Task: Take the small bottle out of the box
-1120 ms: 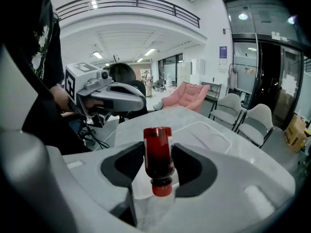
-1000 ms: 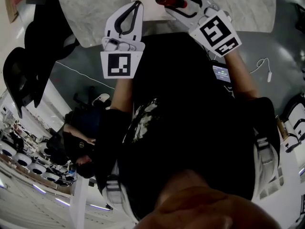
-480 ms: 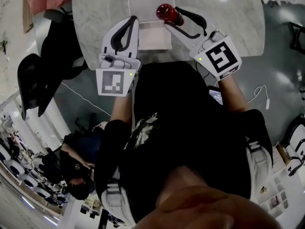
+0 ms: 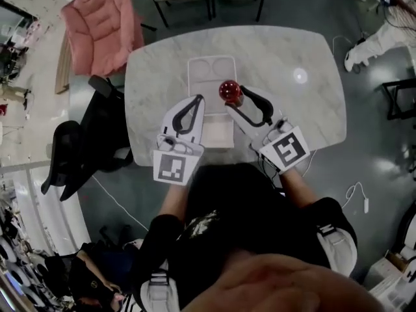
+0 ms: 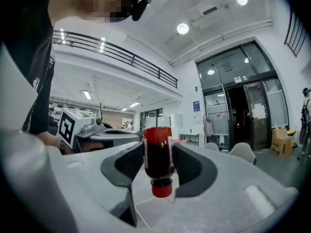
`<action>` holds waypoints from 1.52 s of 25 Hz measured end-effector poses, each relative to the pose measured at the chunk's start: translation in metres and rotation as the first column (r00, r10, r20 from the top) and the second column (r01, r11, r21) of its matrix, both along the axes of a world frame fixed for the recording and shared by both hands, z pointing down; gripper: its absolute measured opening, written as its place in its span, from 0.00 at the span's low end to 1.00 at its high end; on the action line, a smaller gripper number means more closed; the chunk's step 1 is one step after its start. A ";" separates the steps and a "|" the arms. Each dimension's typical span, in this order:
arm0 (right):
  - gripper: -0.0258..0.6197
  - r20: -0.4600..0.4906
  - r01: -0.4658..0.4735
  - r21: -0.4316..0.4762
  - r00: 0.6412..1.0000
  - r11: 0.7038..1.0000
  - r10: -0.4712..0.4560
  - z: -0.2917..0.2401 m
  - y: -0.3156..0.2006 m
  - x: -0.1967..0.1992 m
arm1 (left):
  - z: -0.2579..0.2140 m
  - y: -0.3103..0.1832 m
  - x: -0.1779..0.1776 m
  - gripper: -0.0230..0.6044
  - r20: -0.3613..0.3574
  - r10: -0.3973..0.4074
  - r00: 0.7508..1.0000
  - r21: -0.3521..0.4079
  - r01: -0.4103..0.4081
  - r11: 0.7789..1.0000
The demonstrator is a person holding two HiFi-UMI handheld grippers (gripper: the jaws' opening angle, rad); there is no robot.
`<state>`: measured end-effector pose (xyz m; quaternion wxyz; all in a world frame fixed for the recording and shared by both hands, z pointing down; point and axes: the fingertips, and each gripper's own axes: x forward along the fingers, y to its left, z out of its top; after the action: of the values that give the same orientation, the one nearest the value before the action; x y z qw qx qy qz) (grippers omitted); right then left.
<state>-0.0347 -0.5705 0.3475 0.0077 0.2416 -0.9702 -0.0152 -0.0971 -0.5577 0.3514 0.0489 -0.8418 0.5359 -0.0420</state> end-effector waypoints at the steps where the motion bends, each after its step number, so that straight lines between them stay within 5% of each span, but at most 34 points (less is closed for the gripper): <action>1: 0.33 0.003 -0.008 0.004 1.000 1.000 0.008 -0.002 -0.001 0.002 | -0.001 0.000 0.003 0.06 -0.019 0.008 1.000 -0.011 -0.008 1.000; 17: 0.33 -0.004 -0.033 0.015 0.999 0.999 0.033 0.003 -0.007 0.003 | -0.003 -0.003 -0.003 0.06 -0.084 0.007 0.996 -0.048 -0.011 0.999; 38: 0.33 -0.022 -0.014 0.054 1.000 0.998 0.015 -0.008 -0.003 -0.006 | 0.006 -0.002 -0.014 0.06 0.002 0.024 1.000 -0.005 -0.024 1.000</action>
<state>-0.0405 -0.5733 0.3398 0.0121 0.2486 -0.9675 -0.0440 -0.1108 -0.5592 0.3571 0.0479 -0.8482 0.5257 -0.0434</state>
